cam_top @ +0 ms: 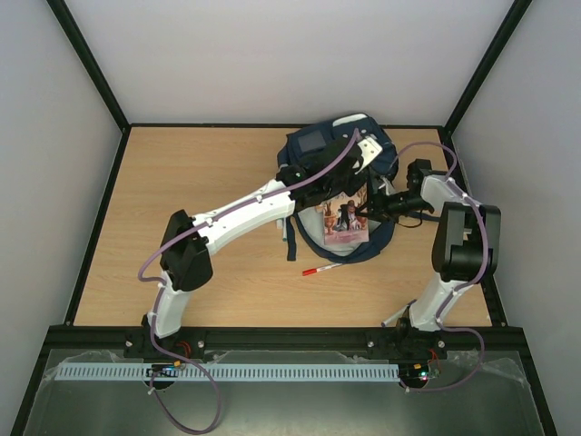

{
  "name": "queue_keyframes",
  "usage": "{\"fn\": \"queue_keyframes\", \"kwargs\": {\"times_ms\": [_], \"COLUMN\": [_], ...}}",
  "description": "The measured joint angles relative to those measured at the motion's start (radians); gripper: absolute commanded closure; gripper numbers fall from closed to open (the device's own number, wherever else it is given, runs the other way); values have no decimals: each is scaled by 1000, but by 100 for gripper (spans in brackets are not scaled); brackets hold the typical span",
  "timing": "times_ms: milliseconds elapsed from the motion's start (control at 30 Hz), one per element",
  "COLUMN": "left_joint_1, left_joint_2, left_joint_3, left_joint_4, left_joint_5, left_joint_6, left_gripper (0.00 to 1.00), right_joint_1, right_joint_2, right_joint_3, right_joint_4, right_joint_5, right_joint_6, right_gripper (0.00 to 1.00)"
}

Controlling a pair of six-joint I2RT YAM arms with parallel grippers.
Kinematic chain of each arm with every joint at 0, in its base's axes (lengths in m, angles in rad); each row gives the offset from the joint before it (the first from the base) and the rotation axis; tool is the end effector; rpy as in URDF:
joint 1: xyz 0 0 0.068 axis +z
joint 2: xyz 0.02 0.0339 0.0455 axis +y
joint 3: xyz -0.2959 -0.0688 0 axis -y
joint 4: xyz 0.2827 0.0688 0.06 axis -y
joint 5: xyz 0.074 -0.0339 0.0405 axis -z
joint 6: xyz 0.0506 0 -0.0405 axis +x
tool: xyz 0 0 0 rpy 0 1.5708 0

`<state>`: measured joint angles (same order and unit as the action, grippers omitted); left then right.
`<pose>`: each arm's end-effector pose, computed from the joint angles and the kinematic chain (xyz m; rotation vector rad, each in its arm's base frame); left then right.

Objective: Pack the student bag
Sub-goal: Place the book in the student bag.

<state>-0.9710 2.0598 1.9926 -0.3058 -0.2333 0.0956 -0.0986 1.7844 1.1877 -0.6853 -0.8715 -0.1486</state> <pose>0.3257 -0.4555 0.3707 0.8542 1.7527 -0.3560 0.3826 0.0011 0.1913 -0.2348 2.5287 1.1253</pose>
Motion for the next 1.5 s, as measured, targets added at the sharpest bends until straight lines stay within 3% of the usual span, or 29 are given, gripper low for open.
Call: {"fn": "queue_keyframes", "kwargs": {"times_ms": [167,267,500,700,867,1033,1233,1500], "left_joint_1": [0,-1,-2,-3,10,18,21,26], "left_joint_2": [-5,-12,-37,-44,-45,-52,-56,-61], "left_joint_3": [-16,-27,-64,-86,-89,-92,-92,-92], "left_joint_4": [2,8,15,26,31,31,30,21], "left_joint_5": [0,-2,-3,14,51,75,92,124], "left_joint_6": [-3,-2,-2,-15,-45,-64,-79,-95], "left_gripper": [96,96,96,96,96,96,96,96], "right_joint_1": [10,10,15,31,131,233,341,484], "right_joint_2": [1,-26,-231,-454,-589,-705,-777,-716], "right_joint_3": [-12,-34,-138,-249,-359,-411,-426,-445], "right_joint_4": [55,86,124,127,126,121,181,251], "right_joint_5": [64,114,241,317,425,522,640,791], "right_joint_6": [28,33,-42,-249,-459,-620,-747,-830], "right_gripper": [61,56,54,59,61,55,50,47]}}
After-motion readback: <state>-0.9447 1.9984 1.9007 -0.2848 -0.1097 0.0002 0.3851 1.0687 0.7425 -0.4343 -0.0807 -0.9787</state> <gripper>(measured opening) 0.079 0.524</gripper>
